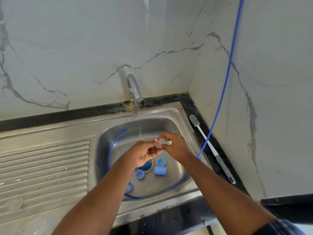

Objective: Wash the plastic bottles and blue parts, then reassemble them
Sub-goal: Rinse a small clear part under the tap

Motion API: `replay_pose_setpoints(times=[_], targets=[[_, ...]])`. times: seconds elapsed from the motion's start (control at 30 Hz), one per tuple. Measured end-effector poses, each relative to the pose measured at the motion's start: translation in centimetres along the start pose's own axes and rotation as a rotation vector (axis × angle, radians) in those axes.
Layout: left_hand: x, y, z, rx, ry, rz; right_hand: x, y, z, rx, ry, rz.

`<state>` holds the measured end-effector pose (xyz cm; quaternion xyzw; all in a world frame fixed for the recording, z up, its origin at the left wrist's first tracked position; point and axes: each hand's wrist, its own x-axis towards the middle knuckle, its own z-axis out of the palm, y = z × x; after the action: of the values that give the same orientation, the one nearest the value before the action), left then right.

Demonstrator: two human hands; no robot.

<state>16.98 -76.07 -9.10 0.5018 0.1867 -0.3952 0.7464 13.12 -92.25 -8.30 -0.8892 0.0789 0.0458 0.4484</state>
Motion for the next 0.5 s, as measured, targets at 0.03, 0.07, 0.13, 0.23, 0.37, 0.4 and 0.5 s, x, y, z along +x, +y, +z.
replay_pose_setpoints(times=[0.03,0.07,0.13,0.23,0.37,0.4,0.5], targets=[[-0.2,-0.6,0.8,-0.011,-0.019,-0.008,-0.7,0.5,-0.6,-0.008,0.003,0.004],[-0.4,-1.1,1.7,-0.032,-0.036,-0.01,-1.5,1.0,-1.5,-0.016,0.024,0.015],[-0.6,-2.3,3.4,-0.094,-0.048,-0.005,-3.2,2.3,-3.4,-0.024,0.166,0.027],[-0.5,-4.0,5.7,-0.135,-0.041,0.0,-5.5,5.2,-6.9,-0.072,0.502,0.075],[-0.9,-5.7,8.0,-0.076,-0.031,0.007,-6.9,9.3,-10.5,-0.211,0.611,0.248],[-1.1,-6.2,8.5,-0.056,-0.022,0.019,-6.8,10.1,-10.8,-0.307,0.561,0.262],[-1.4,-7.4,9.2,0.001,-0.005,0.045,-6.3,11.3,-10.7,-0.553,0.364,0.307]])
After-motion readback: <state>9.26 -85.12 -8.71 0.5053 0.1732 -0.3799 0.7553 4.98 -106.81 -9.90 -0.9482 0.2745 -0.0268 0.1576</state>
